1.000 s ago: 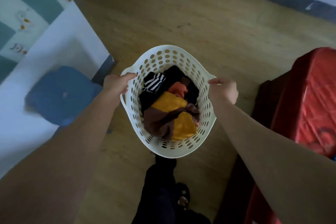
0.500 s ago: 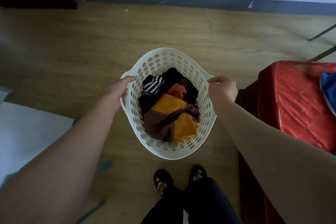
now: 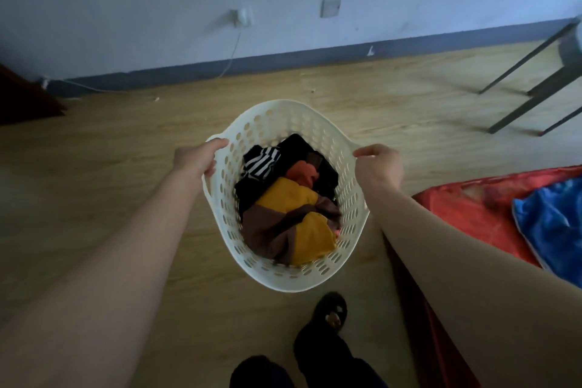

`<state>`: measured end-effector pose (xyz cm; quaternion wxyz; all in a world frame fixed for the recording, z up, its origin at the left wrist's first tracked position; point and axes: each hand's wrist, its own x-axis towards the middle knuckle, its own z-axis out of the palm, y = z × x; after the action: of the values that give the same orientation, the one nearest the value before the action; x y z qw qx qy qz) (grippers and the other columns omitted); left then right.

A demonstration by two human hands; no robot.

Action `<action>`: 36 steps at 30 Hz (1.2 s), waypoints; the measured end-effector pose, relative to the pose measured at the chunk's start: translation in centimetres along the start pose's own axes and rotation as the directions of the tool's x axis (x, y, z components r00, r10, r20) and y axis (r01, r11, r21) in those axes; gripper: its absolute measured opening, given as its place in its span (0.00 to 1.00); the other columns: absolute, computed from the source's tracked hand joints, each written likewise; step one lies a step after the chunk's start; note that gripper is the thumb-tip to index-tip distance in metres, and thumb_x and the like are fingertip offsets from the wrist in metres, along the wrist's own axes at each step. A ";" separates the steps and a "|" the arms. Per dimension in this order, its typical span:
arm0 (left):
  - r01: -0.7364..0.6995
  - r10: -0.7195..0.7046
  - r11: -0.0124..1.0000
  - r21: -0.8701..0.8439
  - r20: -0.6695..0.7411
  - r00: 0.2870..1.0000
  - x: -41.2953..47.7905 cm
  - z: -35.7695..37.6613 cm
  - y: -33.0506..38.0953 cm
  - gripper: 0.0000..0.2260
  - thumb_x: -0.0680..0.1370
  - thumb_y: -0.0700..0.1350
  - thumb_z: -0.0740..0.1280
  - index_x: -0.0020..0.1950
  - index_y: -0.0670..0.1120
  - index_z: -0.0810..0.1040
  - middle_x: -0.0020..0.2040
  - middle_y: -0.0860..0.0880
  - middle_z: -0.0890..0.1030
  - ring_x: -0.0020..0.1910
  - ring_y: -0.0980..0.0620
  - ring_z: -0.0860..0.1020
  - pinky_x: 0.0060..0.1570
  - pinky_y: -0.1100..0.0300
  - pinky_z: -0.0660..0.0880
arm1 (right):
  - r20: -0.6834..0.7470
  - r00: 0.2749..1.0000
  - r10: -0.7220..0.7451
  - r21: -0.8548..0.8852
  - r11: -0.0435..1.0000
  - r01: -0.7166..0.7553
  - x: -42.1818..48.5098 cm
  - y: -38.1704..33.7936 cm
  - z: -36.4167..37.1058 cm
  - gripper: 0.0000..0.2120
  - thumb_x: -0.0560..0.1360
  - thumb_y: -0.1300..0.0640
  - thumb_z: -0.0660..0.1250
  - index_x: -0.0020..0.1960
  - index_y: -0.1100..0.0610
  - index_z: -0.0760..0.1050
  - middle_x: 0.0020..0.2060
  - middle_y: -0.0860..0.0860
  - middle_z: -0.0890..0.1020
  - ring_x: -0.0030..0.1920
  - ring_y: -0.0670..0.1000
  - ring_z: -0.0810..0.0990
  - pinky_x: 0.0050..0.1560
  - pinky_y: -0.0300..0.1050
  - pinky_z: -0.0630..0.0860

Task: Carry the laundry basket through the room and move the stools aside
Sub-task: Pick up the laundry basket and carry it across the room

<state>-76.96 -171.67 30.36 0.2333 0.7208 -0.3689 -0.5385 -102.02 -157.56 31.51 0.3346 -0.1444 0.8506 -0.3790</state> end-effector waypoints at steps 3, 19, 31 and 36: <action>-0.021 0.021 1.000 0.015 0.032 0.999 3.1 6.6 5.5 0.17 0.62 0.50 0.77 0.31 0.44 0.70 0.29 0.47 0.70 0.25 0.51 0.67 0.31 0.59 0.67 | -0.057 0.998 0.036 0.019 0.999 -0.035 6.7 -2.9 -1.9 0.17 0.68 0.68 0.56 0.42 0.50 0.79 0.37 0.50 0.81 0.30 0.50 0.71 0.29 0.42 0.66; -0.085 0.008 0.977 0.198 0.360 0.933 16.8 37.1 25.3 0.16 0.67 0.50 0.75 0.48 0.43 0.77 0.34 0.48 0.74 0.31 0.53 0.71 0.35 0.60 0.69 | -0.330 0.903 0.275 0.188 0.957 -0.223 35.2 -11.9 -10.5 0.15 0.69 0.65 0.59 0.39 0.49 0.80 0.37 0.50 0.81 0.30 0.49 0.70 0.37 0.46 0.71; -0.129 -0.044 0.920 0.370 0.425 0.904 23.2 62.5 34.2 0.21 0.65 0.52 0.75 0.55 0.45 0.82 0.45 0.50 0.81 0.44 0.53 0.80 0.60 0.51 0.76 | -0.353 0.854 0.383 0.268 0.916 -0.300 57.2 -11.9 -19.7 0.13 0.69 0.62 0.61 0.41 0.49 0.81 0.35 0.49 0.79 0.36 0.52 0.73 0.38 0.44 0.71; -0.103 -0.088 0.910 0.402 0.430 0.898 25.5 71.9 34.4 0.18 0.68 0.51 0.75 0.53 0.43 0.80 0.42 0.50 0.79 0.41 0.55 0.79 0.63 0.49 0.73 | -0.338 0.830 0.443 0.284 0.889 -0.359 65.0 -10.4 -21.8 0.12 0.70 0.61 0.61 0.43 0.51 0.82 0.33 0.50 0.78 0.27 0.49 0.70 0.27 0.39 0.64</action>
<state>-151.07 -208.57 17.82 -0.0123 0.6121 -0.5205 -0.5952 -164.65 -185.02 19.96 0.2425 0.1533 0.8669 -0.4077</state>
